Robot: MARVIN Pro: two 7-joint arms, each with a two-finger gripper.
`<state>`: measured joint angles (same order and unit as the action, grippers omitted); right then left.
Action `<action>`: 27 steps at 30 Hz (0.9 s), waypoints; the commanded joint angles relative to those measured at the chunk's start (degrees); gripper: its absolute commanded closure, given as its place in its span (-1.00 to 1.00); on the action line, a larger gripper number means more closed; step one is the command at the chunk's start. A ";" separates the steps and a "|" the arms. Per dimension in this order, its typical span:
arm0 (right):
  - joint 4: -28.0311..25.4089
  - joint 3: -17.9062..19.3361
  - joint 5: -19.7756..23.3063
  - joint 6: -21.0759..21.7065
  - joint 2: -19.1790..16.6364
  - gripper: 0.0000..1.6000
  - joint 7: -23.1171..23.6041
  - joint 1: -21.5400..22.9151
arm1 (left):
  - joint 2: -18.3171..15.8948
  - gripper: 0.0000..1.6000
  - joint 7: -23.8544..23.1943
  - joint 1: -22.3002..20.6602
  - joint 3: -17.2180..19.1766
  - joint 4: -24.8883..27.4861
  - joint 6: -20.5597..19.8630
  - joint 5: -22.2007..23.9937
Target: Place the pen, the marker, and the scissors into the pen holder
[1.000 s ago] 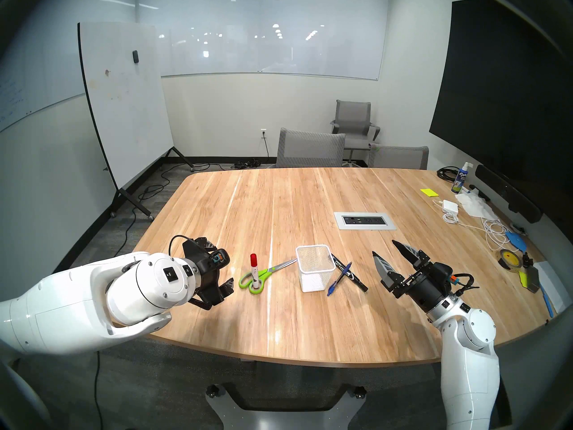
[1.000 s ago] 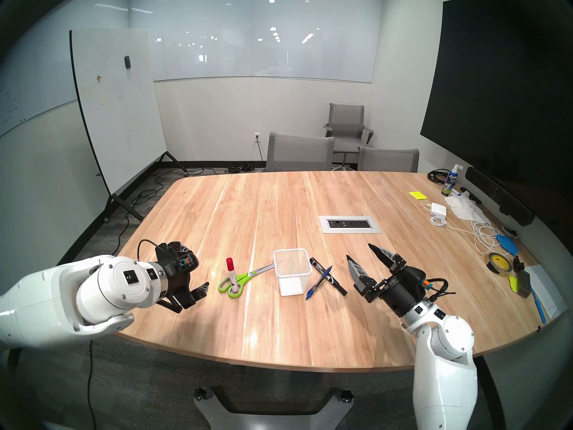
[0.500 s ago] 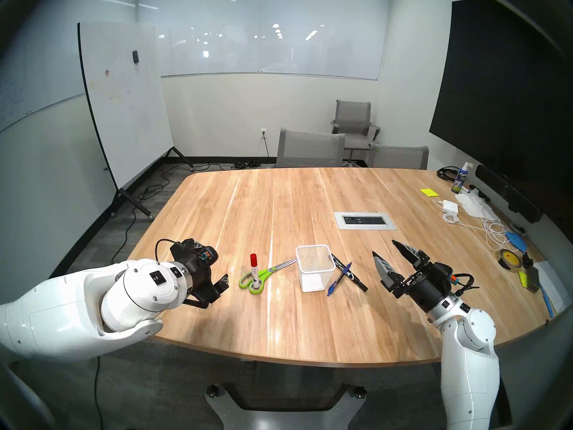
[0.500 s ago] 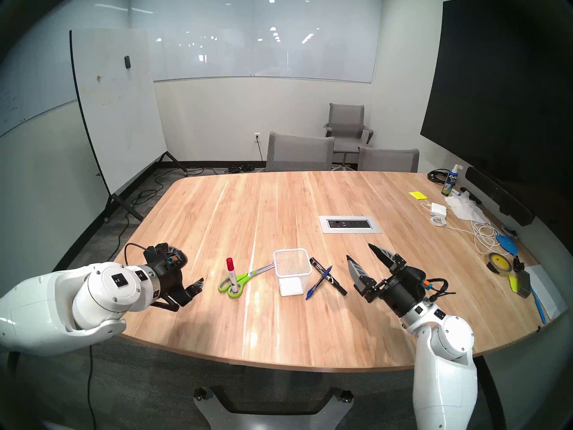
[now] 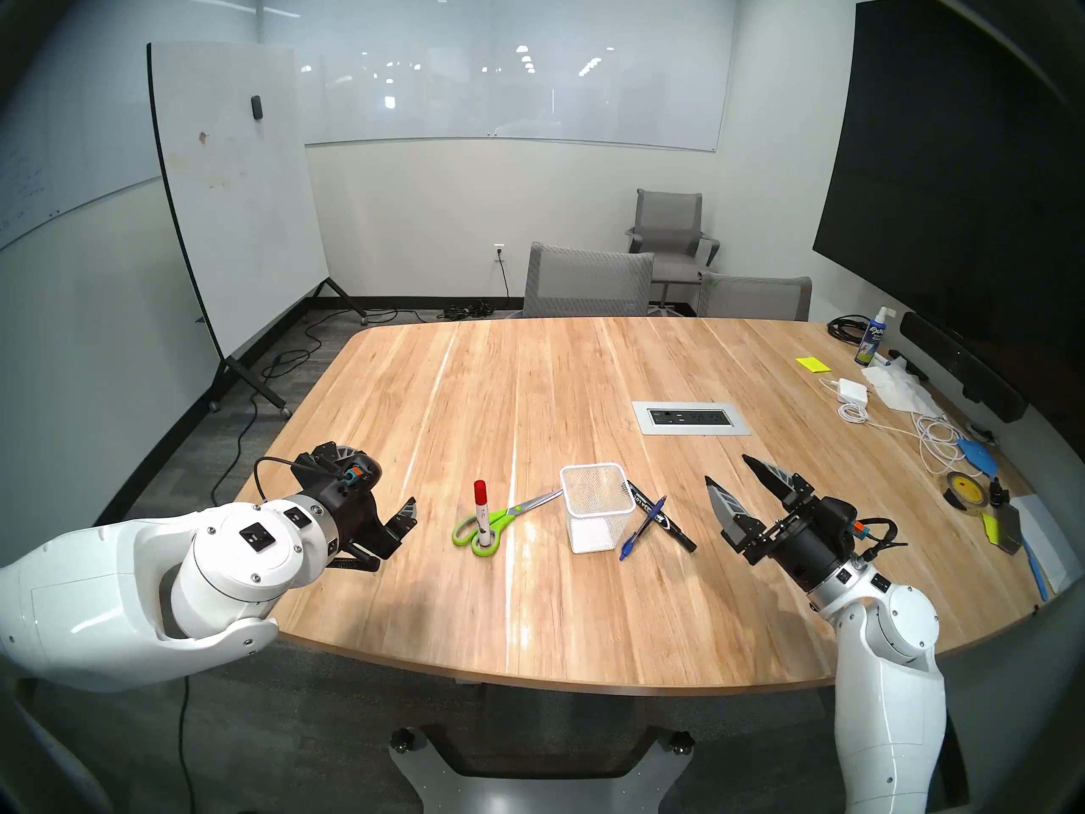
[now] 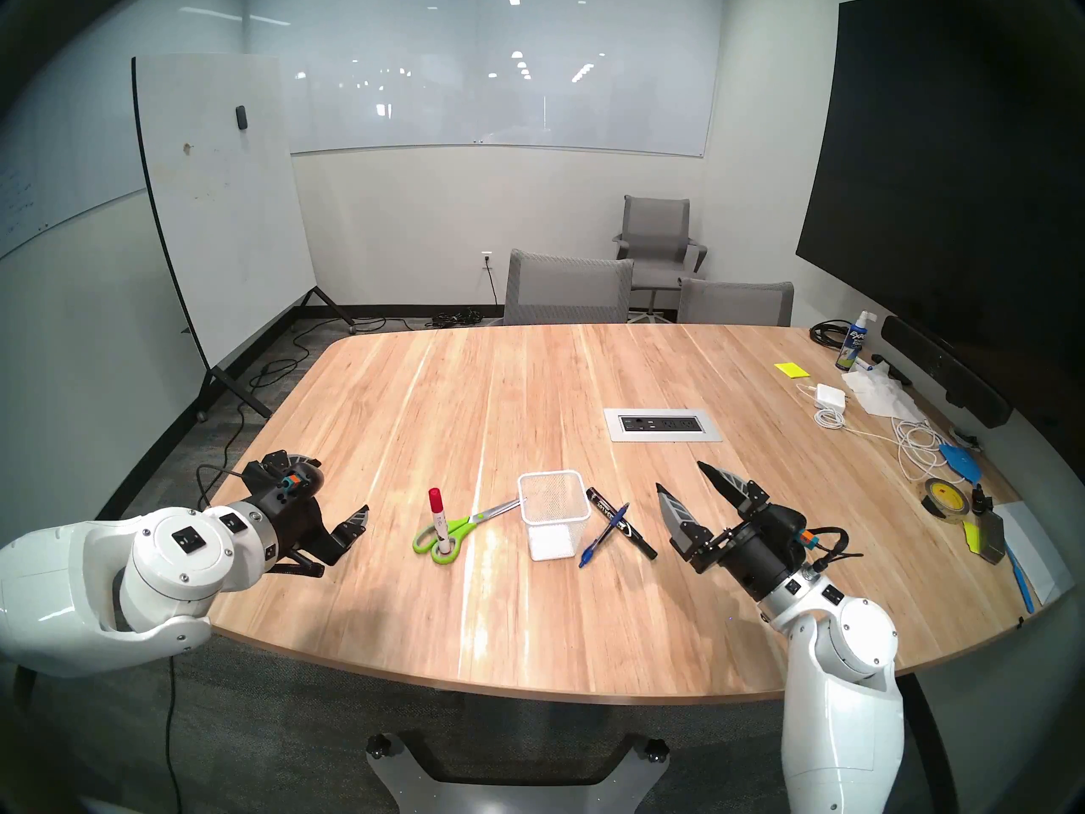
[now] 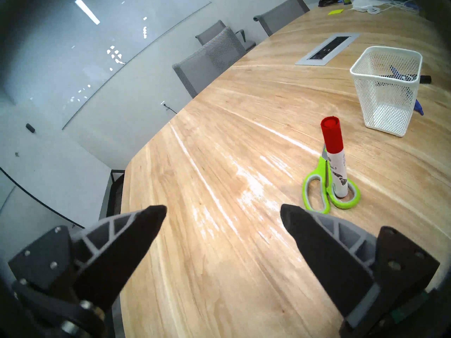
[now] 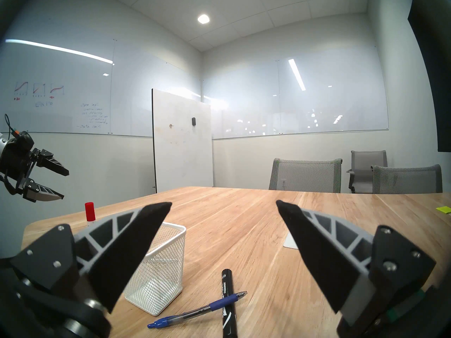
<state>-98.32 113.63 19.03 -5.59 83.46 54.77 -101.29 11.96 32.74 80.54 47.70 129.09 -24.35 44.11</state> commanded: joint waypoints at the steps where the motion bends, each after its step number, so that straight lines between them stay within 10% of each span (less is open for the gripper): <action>1: -0.88 -0.05 0.18 0.08 -0.01 -1.00 -0.02 0.48 | 0.25 -1.00 4.92 1.32 1.55 -2.04 7.33 -4.03; 4: -0.87 -0.04 0.17 0.08 0.00 -1.00 0.00 0.48 | 0.67 -1.00 7.35 1.59 1.18 -2.61 9.66 -7.62; 13: -0.86 -0.01 0.14 0.08 0.04 -1.00 0.05 0.50 | 1.74 -1.00 12.06 3.88 4.96 -2.74 17.41 0.13; 27: -0.83 0.03 0.10 0.06 0.09 -1.00 0.13 0.54 | -3.86 -1.00 -3.89 8.26 8.73 -6.01 31.54 0.31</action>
<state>-98.27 113.73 18.94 -5.59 83.54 54.93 -101.25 10.47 34.58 87.09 53.20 124.42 0.39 44.53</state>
